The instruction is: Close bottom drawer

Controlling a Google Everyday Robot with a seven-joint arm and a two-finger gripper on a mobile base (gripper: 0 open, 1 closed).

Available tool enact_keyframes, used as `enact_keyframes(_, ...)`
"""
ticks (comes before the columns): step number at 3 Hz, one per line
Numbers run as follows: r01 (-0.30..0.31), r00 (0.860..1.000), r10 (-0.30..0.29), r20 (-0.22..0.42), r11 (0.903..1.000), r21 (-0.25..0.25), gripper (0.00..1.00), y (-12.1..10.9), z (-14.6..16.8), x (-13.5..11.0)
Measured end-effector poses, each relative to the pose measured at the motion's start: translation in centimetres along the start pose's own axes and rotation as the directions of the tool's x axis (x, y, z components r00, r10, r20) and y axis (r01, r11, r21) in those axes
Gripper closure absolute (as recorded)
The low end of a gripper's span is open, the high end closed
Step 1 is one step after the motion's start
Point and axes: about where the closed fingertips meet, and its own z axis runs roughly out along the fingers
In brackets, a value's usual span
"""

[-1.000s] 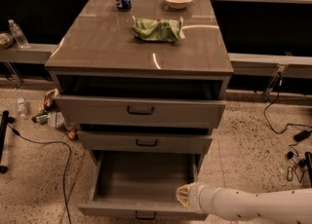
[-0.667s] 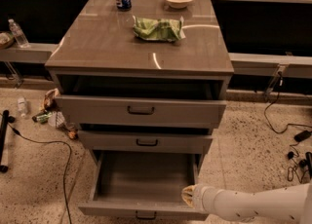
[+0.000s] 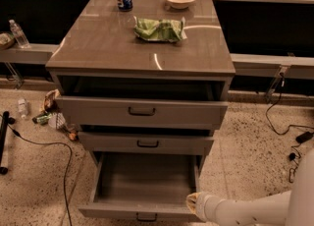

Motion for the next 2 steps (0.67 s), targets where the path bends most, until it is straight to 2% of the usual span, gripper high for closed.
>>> enact_keyframes(2, -0.086, 0.995, 0.087, -0.045, 0.9961, 0.018, 1.00, 4.7, 3.4, 4.4)
